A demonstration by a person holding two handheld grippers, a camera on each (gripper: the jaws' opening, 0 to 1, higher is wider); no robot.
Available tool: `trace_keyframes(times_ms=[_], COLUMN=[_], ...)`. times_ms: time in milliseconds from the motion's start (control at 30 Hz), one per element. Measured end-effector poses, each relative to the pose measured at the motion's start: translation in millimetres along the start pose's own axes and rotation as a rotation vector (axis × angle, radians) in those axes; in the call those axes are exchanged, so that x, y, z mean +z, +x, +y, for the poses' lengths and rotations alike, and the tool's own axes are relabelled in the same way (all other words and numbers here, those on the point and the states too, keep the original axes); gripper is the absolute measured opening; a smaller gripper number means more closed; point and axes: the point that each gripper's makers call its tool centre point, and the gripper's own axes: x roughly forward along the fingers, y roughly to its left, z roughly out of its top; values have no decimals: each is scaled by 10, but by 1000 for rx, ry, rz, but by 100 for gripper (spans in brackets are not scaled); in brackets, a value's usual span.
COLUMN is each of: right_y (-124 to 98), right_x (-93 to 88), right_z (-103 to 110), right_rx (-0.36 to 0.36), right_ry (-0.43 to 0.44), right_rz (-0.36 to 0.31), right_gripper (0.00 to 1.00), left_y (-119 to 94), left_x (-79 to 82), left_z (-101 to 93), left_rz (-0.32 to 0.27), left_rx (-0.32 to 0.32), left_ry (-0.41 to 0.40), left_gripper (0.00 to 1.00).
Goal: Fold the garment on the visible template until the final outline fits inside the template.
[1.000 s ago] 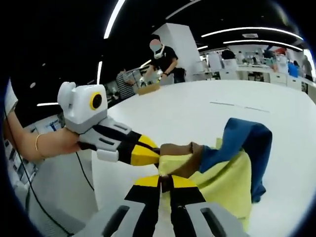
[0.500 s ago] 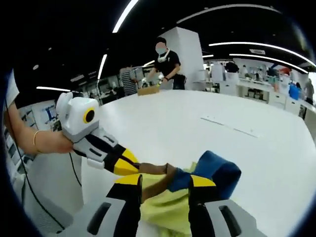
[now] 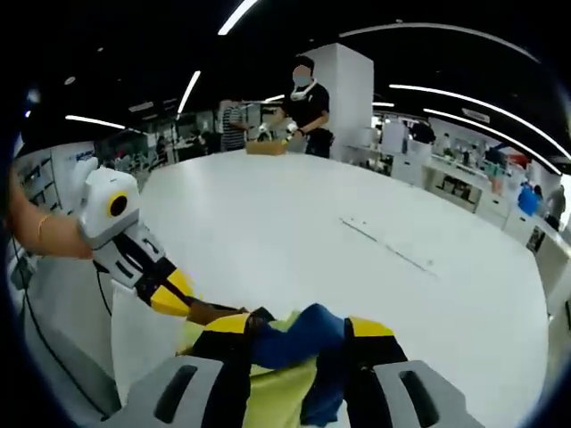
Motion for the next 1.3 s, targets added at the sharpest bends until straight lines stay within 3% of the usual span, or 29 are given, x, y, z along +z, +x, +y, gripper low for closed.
trace_keyframes(times_ms=[433,700,933,1133,1300], right_y=[282,242,122,-47,-213], right_x=[-145,-367,-362,-264,-226], right_z=[-118,-196,-220,-355,-481], right_rx=[26,-5,-24,-88,-136], right_ry=[-43,-33,21,147,176], right_rz=[124,207,161,66,28], right_gripper=[24,2,0,0,0], left_y=[1,-1,-34,-132,-224], left_x=[9,2,8,81,196], left_z=[-1,2,0,80,181], left_rz=[9,12,4,-24,-71], left_rx=[-4,-2,19,59,93], left_ry=[7,1,-8,18,-7], left_gripper=[0,0,0,0,0])
